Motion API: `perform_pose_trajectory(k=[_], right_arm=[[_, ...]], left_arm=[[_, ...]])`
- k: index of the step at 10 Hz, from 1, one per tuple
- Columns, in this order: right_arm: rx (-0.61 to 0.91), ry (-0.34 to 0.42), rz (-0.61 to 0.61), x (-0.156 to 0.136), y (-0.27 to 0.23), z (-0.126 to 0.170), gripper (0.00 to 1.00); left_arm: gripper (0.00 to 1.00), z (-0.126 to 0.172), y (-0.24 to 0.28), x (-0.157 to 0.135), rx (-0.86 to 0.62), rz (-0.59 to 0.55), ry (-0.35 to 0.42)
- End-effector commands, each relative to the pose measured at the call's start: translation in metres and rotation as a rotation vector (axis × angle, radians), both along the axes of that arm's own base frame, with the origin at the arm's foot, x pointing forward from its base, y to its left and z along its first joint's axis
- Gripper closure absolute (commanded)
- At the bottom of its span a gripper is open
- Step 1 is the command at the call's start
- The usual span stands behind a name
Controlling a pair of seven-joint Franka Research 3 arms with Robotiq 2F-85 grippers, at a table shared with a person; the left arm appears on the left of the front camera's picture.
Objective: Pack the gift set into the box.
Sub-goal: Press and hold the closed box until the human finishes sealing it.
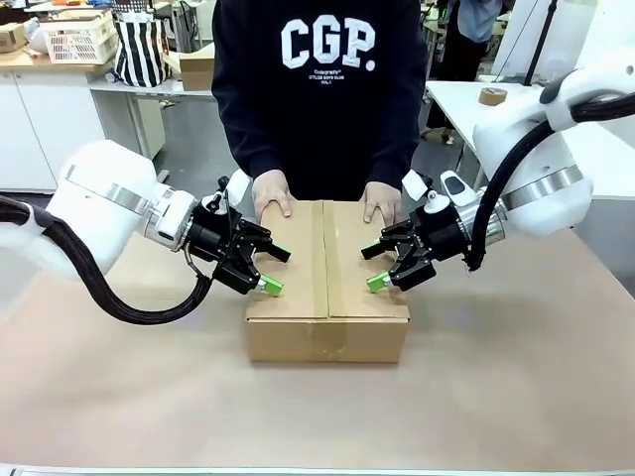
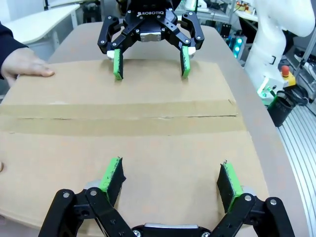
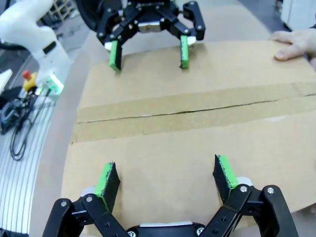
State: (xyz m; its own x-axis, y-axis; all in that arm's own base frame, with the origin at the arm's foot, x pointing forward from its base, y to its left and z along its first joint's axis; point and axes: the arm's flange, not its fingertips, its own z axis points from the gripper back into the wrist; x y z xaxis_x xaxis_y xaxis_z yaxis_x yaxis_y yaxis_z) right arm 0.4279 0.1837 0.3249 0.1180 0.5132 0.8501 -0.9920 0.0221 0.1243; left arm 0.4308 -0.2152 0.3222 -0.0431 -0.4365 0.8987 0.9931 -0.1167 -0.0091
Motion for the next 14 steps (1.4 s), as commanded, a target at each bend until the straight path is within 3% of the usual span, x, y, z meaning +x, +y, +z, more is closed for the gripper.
perform_pose_trajectory(k=[1, 4, 7, 8, 14], right_arm=[[-0.001, -0.002, -0.007, -0.0004, 0.001, 0.0, 0.0], [-0.001, -0.002, -0.007, -0.0004, 0.001, 0.0, 0.0], [-0.001, -0.002, -0.007, -0.0004, 0.001, 0.0, 0.0], [-0.001, -0.002, -0.007, -0.0004, 0.001, 0.0, 0.0], [-0.001, -0.002, -0.007, -0.0004, 0.001, 0.0, 0.0]], left_arm=[[0.0, -0.0004, 0.0011, -0.0006, -0.002, -0.005, -0.01], [0.0, 0.0004, 0.0001, 0.0006, -0.001, 0.001, -0.001], [0.0, -0.0013, -0.0021, -0.0018, 0.159, 0.036, -0.114], [0.0, 0.0027, -0.0001, 0.0013, 0.034, -0.004, -0.036], [0.0, 0.0027, -0.0001, 0.0013, 0.034, -0.004, -0.036]])
